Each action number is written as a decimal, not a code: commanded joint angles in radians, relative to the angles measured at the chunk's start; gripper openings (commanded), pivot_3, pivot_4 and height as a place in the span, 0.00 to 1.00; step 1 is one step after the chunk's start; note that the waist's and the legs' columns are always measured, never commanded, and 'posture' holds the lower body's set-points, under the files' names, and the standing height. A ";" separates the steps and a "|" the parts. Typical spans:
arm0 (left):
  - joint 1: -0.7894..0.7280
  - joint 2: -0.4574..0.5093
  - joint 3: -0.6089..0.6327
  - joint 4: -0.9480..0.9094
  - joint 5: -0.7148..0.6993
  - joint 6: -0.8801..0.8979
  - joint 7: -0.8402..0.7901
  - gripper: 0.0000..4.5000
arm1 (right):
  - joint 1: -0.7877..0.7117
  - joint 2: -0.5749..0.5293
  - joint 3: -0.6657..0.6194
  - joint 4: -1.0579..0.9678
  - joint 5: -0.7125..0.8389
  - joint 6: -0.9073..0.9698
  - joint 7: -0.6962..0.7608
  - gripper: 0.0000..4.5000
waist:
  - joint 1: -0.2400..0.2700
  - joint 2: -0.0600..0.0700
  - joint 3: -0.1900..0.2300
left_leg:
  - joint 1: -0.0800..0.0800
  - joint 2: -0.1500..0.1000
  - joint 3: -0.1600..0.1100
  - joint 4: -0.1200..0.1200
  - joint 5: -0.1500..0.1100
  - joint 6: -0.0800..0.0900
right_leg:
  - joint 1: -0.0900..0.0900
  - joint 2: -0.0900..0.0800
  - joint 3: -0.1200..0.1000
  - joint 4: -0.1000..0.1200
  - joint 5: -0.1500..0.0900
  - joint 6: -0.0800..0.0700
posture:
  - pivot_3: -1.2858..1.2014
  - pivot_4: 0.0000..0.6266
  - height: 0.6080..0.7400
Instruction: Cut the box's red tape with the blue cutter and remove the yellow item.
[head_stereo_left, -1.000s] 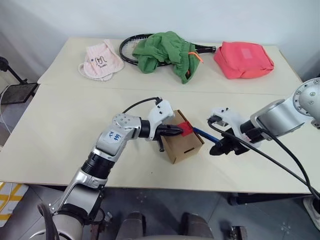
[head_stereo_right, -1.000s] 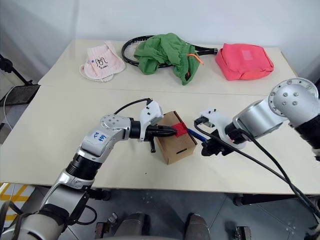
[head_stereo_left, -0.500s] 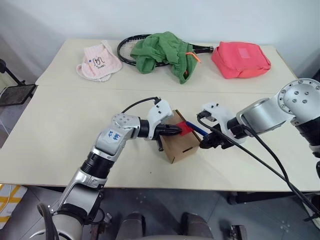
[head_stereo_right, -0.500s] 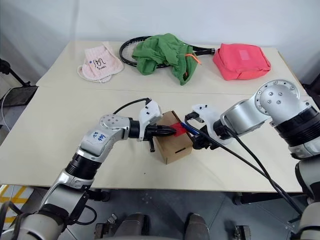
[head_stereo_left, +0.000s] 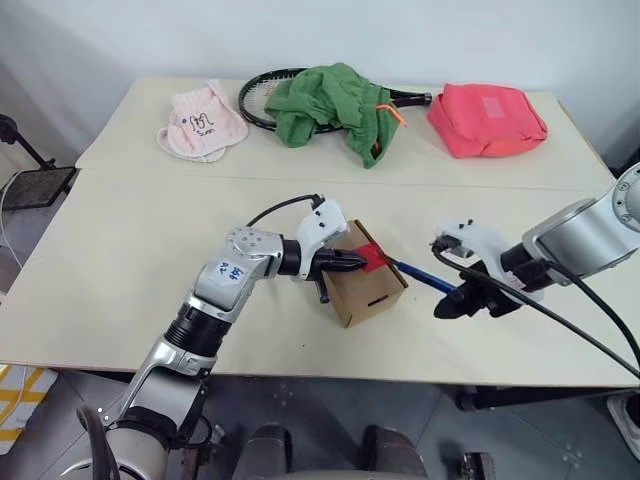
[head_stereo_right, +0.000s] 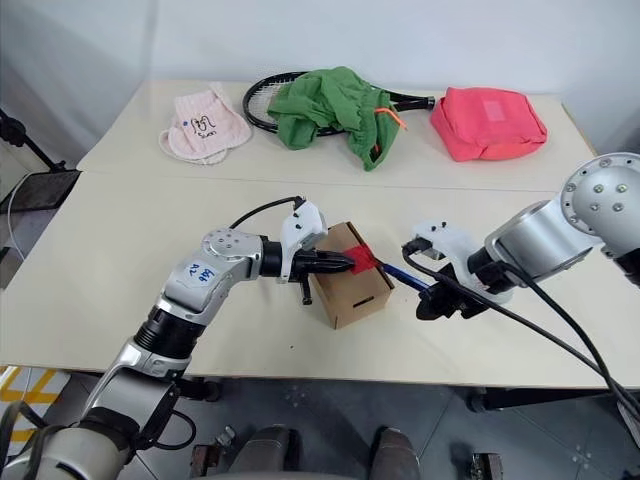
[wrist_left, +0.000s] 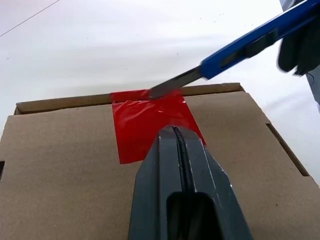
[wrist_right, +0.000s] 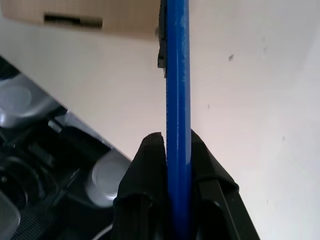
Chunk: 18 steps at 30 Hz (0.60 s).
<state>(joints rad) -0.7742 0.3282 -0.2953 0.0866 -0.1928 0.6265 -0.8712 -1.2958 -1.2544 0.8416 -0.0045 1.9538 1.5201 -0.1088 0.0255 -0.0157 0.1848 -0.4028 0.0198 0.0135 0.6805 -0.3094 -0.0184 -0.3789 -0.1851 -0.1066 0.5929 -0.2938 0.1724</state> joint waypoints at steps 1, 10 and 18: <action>0.046 0.008 -0.057 0.064 0.042 0.034 0.005 0.00 | -0.027 -0.034 0.029 -0.031 0.018 -0.004 0.038 0.05 | 0.001 0.000 0.000 | 0.000 0.000 0.000 0.000 0.000 0.000 | 0.000 0.000 0.000 0.000 0.000 0.000 | 0.52 0.24 1.00; 0.053 0.009 -0.055 0.058 0.040 0.039 0.008 0.00 | -0.013 -0.157 0.087 -0.128 0.018 -0.027 0.124 0.05 | 0.001 0.001 0.000 | 0.000 0.000 0.000 0.000 0.000 0.000 | 0.000 0.000 0.000 0.000 0.000 0.000 | 0.52 0.24 1.00; 0.065 0.041 -0.042 0.038 0.038 0.038 -0.004 0.00 | 0.066 -0.277 -0.156 -0.215 0.018 -0.159 0.293 0.05 | 0.001 0.004 -0.001 | 0.000 0.000 0.000 0.000 -0.001 -0.001 | 0.000 0.000 0.000 -0.001 0.000 0.000 | 0.52 0.24 1.00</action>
<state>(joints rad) -0.7654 0.3384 -0.2919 0.0778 -0.1929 0.6241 -0.8719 -1.2462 -1.4928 0.8020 -0.1887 1.9546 1.4102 0.1112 0.0263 -0.0121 0.1836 -0.4030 0.0199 0.0138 0.6808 -0.3104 -0.0192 -0.3788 -0.1851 -0.1065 0.5920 -0.2938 0.1725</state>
